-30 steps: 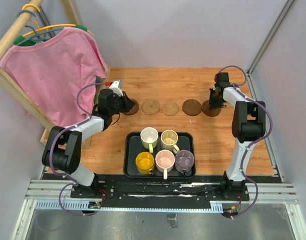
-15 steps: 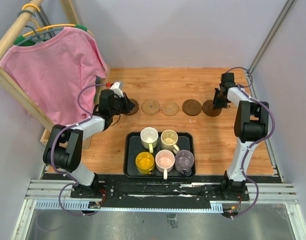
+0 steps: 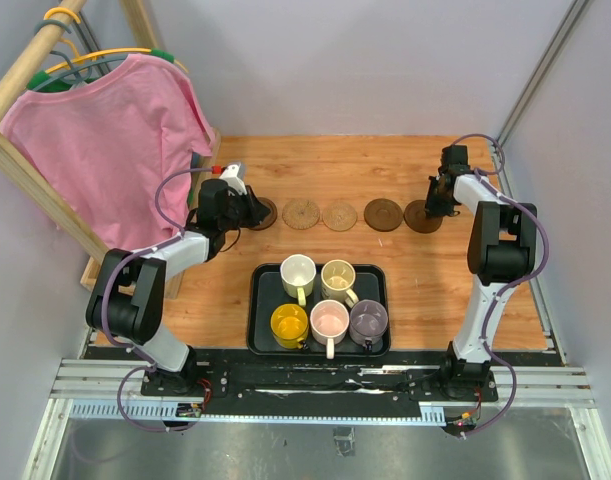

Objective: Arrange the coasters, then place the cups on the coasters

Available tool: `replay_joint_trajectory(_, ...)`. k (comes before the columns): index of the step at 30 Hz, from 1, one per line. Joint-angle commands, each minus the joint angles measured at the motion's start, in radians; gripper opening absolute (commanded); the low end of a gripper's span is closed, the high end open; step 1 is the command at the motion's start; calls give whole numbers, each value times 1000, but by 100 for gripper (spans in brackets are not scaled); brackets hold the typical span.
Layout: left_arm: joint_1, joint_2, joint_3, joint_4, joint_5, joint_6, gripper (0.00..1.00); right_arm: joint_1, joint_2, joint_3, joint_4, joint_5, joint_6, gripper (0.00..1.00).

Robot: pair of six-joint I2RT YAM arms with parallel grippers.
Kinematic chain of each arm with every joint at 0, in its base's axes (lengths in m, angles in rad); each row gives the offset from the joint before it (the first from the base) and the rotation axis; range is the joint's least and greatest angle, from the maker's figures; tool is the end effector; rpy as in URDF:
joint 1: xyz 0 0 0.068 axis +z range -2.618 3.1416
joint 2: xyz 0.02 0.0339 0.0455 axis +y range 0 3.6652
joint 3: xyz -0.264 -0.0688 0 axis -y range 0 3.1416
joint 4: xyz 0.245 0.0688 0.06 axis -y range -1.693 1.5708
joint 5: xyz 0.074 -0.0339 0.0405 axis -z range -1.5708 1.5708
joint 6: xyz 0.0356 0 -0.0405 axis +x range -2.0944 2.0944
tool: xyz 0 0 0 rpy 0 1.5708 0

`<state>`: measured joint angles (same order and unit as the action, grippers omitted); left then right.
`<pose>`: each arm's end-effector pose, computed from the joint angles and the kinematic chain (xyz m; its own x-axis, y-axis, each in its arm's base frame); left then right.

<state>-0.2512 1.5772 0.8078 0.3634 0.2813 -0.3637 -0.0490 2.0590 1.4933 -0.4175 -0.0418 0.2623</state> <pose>0.3257 -0.0938 0.2074 -0.5303 -0.2167 -0.8196 0.3180 0.8453 -0.4293 0.4431 -0.0202 0.1748 -0.7962 0.2984 -0.5264 0.2405 0.9543 0.1773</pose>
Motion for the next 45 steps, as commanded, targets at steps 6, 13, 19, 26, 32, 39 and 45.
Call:
replay_joint_trajectory(6,-7,0,4,9,-16,10,7,-31,12,30,-37,37,-1,1)
replay_joint_trajectory(13,-7,-2,2,9,-19,12,7,-30,2,48,-38,29,-8,1)
replay_joint_trajectory(19,-6,-1,2,10,-22,13,7,-31,-25,36,-8,-25,-29,2)
replay_joint_trajectory(26,-6,-7,10,7,-36,25,7,-16,-136,-4,50,-113,-46,6)
replay_joint_trajectory(32,-7,-7,10,9,-43,32,7,25,-265,-78,104,-151,-46,20)
replay_joint_trajectory(39,-7,-43,-37,38,-31,38,7,119,-377,-153,110,-143,-44,35)
replay_joint_trajectory(45,-5,-104,-76,35,-53,41,10,181,-436,-199,110,-122,-42,47)
